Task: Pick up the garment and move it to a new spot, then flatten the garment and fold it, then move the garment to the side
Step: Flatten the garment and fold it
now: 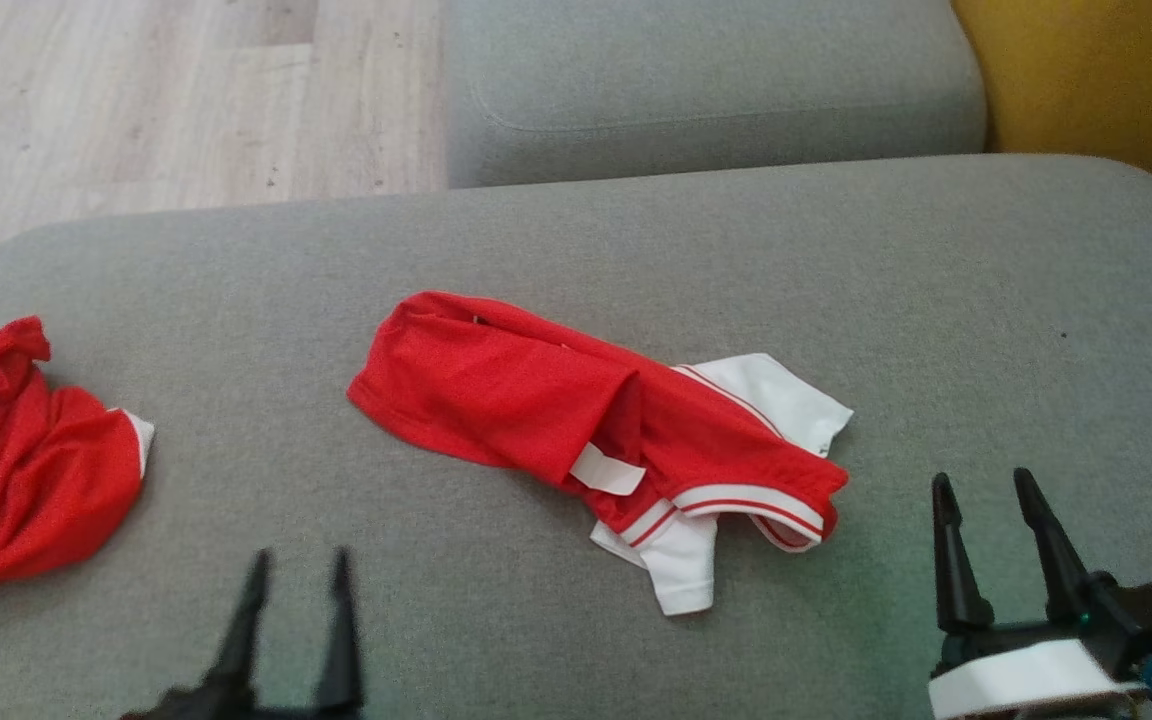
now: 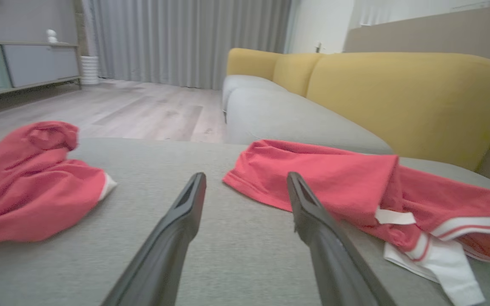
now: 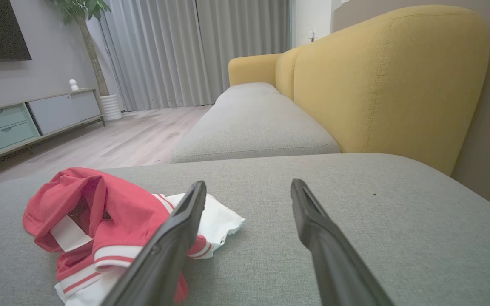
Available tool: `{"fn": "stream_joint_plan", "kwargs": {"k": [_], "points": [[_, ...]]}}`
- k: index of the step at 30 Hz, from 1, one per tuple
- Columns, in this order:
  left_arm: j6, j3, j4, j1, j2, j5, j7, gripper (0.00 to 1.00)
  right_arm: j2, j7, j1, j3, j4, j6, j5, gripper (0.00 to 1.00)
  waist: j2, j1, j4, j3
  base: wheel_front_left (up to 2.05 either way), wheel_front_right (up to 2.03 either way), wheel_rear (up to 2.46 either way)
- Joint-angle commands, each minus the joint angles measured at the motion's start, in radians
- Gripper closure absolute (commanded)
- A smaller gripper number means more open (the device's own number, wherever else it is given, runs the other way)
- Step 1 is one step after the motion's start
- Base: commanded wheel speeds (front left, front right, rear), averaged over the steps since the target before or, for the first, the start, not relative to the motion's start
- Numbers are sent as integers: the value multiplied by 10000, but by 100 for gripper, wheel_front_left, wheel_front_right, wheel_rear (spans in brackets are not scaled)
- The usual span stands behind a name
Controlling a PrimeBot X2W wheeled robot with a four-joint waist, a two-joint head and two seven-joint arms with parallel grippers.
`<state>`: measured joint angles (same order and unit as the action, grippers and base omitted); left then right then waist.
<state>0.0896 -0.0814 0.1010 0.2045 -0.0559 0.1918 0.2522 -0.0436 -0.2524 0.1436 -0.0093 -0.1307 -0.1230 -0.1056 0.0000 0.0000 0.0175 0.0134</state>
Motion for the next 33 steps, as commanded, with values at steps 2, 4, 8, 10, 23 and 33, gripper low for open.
{"fn": "stream_joint_plan", "kwargs": {"k": [2, 4, 8, 10, 23, 33], "points": [[74, -440, 115, -1066, 56, -137, 95, 0, -66, -94, -628, 423, 403, -77, -7, 0, 0, 0, 278, -169, 0, 0, 0], [43, -996, 695, -1575, 56, -144, 95, 0, -66, -94, -749, 581, 480, -77, -14, 0, 0, 0, 500, -320, 0, 0, 0], [-154, -2055, 2100, -2885, 56, 44, -39, 0, -66, -94, -1035, 883, 645, -77, -74, 0, 0, 0, 1003, -693, 0, 0, 0], [-324, -2492, 2741, -3484, 56, 213, -100, 0, -66, -94, -1128, 968, 693, -77, -106, 0, 0, 0, 1258, -814, 0, 0, 0], [-2023, -3527, 5627, -5183, 56, 885, -29, 0, -66, -94, -1252, 972, 789, -77, -261, 0, 0, 0, 2369, -1082, 0, 0, 0], [-1851, -3601, 6499, -5818, 56, 1384, 73, 100, -66, -94, -1208, 917, 765, -77, -348, 0, 0, 0, 2121, -1031, 0, 0, 0]]}}
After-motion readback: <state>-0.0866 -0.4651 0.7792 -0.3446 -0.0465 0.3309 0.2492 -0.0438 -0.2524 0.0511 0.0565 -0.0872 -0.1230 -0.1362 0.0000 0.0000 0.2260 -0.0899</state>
